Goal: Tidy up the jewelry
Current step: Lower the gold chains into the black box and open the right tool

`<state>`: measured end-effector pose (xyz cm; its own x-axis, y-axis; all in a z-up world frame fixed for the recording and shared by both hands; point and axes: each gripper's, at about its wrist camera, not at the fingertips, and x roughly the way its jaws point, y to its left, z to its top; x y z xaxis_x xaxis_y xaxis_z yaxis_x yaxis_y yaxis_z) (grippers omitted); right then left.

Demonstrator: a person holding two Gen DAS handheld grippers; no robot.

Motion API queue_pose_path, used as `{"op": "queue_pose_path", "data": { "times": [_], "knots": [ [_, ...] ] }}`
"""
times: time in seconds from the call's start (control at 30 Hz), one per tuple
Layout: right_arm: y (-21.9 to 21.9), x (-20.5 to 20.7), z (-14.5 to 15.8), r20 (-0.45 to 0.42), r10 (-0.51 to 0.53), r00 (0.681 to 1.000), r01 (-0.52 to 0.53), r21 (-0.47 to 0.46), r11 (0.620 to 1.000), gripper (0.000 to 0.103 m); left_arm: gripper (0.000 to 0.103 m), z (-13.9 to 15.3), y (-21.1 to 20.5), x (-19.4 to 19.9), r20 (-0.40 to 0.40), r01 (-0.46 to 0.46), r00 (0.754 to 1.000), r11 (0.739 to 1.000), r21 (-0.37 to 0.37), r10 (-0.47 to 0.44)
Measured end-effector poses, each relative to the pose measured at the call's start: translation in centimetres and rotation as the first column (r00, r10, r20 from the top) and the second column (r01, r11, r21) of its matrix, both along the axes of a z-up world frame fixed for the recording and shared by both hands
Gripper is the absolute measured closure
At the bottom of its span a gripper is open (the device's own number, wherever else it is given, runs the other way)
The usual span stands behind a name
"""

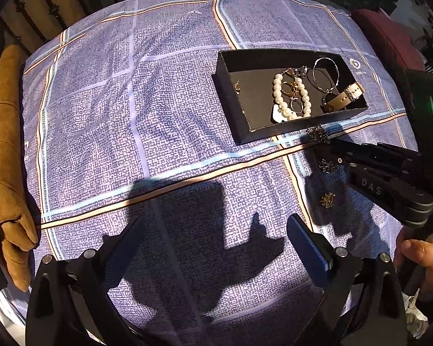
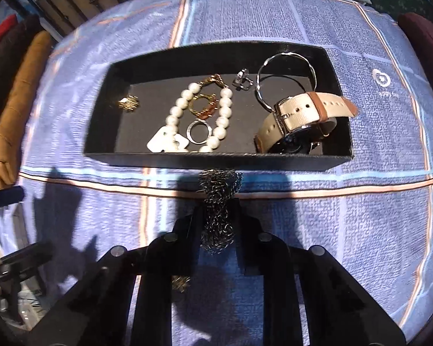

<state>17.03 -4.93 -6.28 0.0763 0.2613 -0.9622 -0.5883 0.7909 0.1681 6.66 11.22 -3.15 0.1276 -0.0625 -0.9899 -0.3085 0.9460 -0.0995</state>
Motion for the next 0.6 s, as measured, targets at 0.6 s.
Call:
{"op": "queue_pose_path", "data": {
  "times": [0.6],
  "knots": [
    [-4.7, 0.7, 9.8, -0.094, 0.014, 0.995, 0.005, 0.204, 0.979, 0.087, 0.007, 3.5, -4.8, 3.3, 0.054, -0.018, 0.998, 0.999, 0.035, 0.016]
  ]
}}
